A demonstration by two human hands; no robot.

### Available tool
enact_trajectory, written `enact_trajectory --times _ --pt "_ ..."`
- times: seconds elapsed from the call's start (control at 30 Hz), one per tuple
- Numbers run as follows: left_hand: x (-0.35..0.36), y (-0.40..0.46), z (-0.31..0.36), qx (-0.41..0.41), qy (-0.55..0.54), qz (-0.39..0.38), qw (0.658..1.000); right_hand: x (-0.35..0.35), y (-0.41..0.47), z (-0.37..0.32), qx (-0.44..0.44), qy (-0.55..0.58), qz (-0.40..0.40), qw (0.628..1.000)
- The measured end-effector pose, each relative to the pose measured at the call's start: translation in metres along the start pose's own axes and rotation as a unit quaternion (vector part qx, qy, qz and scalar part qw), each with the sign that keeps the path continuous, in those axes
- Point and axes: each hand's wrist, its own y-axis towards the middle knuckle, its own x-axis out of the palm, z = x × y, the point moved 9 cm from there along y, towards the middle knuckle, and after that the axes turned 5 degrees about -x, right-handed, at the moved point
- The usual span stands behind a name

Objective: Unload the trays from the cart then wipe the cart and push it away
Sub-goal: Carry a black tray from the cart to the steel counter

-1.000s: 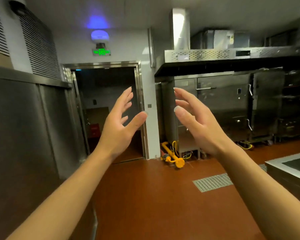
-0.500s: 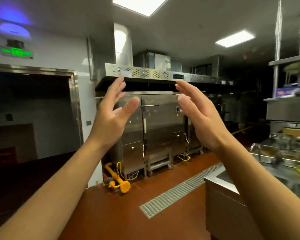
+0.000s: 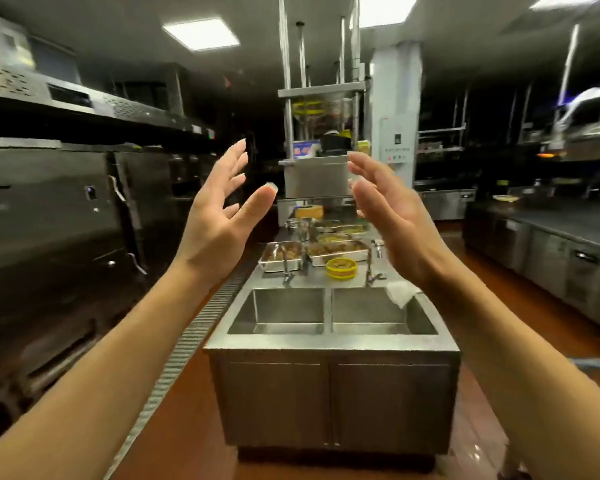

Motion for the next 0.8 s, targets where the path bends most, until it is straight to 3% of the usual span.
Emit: enact_trajectory --times 0.17,0.27,0.37,0.53,0.8 --pt "0.145 0.041 -0.027 0.008 -0.137 -0.128 0.982 -0.096 -0.031 0.044 0.079 -0.122 0.079 0.986" --pt "0.238 0.05 -0.006 0.031 -0.203 -0.209 0.956 -0.167 -0.064 0.041 0.109 -0.204 0.14 0.963" --pt "0.304 0.045 0.025 0.065 -0.245 -0.24 0.937 -0.226 -0.1 0.026 0.124 -0.261 0.186 0.939" --pt "0.398 0.028 0.075 0.101 -0.31 -0.312 0.892 -0.306 -0.155 0.003 0.159 -0.334 0.254 0.894" --pt "0.52 -0.026 0.119 0.119 -0.351 -0.413 0.832 -0.368 -0.243 -0.001 0.234 -0.416 0.322 0.817"
